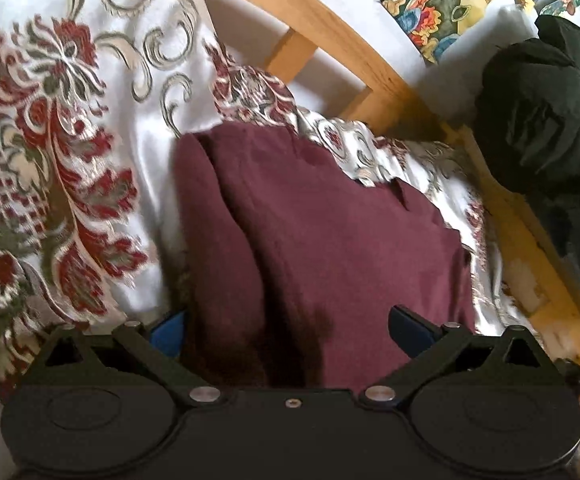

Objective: Fold small clothes
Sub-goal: 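Close the left tool on the edge of the folded maroon shirt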

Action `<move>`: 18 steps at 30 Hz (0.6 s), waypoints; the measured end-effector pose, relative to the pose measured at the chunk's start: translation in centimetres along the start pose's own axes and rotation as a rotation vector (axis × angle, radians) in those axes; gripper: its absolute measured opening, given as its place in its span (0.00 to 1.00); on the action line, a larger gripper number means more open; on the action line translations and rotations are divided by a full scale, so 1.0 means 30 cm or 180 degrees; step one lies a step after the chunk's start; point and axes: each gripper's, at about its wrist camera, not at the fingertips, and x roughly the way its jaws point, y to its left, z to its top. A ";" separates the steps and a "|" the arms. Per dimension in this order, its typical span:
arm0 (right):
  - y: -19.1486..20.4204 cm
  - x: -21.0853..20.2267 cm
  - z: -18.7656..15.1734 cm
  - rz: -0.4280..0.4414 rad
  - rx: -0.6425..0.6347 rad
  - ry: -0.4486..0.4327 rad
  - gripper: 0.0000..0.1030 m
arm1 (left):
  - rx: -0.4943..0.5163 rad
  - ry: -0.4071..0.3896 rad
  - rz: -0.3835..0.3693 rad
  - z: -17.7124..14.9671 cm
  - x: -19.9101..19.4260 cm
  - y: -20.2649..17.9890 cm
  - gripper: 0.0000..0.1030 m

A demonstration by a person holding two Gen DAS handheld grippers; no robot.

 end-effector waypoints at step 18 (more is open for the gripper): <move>-0.002 0.000 -0.001 0.0005 0.0005 0.0002 0.99 | -0.1141 -0.0015 -0.0015 -0.007 -0.053 0.116 0.68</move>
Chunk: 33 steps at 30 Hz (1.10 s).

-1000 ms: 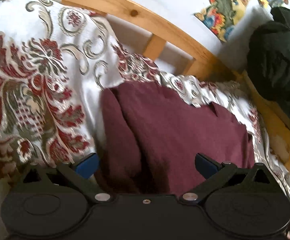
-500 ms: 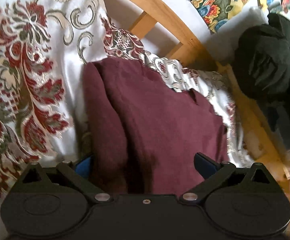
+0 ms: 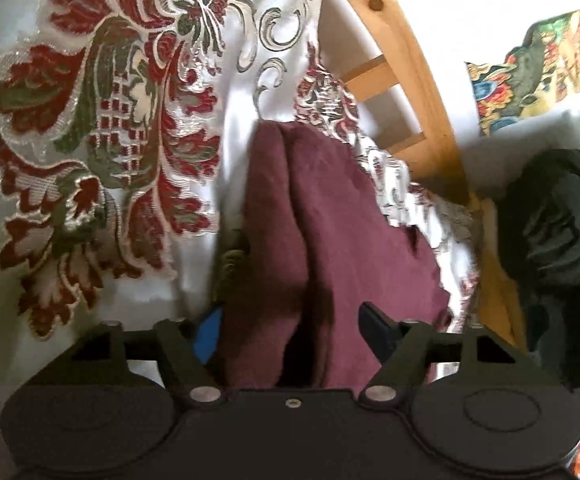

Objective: Fold small clothes
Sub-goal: 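Close the left tool on the edge of the folded maroon shirt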

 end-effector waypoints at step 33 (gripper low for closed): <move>0.007 0.005 0.017 -0.0046 -0.0033 0.0077 1.00 | -0.0114 -0.0093 0.0395 -0.041 0.022 -0.015 0.50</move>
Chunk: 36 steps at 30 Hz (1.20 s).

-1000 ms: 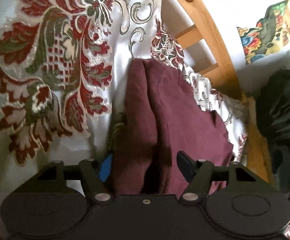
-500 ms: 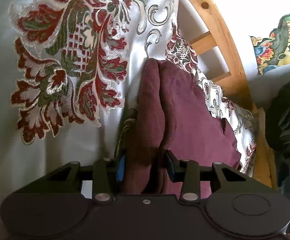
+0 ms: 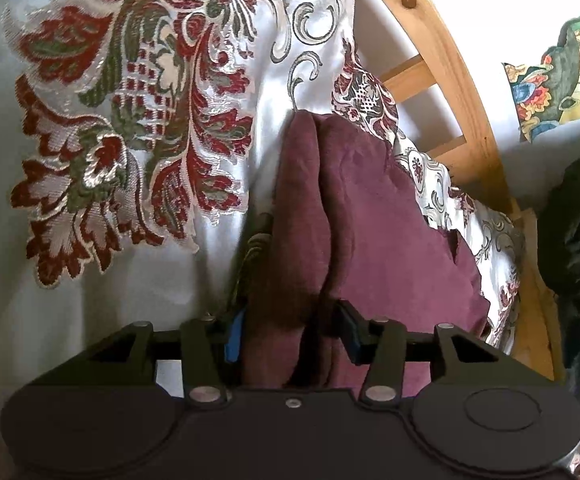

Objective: Fold small clothes
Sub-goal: 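Close the left tool on the edge of the folded maroon shirt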

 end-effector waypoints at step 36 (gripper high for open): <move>0.070 0.051 0.004 -0.0138 -0.0140 -0.0055 1.00 | 0.0596 0.0033 0.0297 -0.004 0.015 -0.066 0.56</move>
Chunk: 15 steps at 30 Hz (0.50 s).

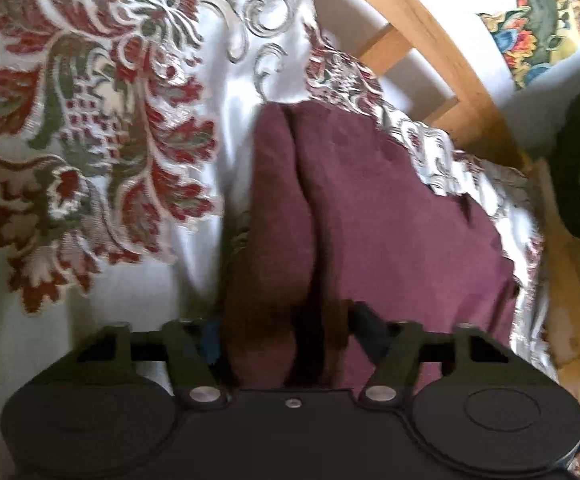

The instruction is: Fold small clothes

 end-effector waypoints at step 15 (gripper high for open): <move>-0.080 -0.188 0.019 -0.0013 0.0335 -0.0017 1.00 | 0.0497 -0.0349 0.0192 -0.018 -0.066 -0.165 0.17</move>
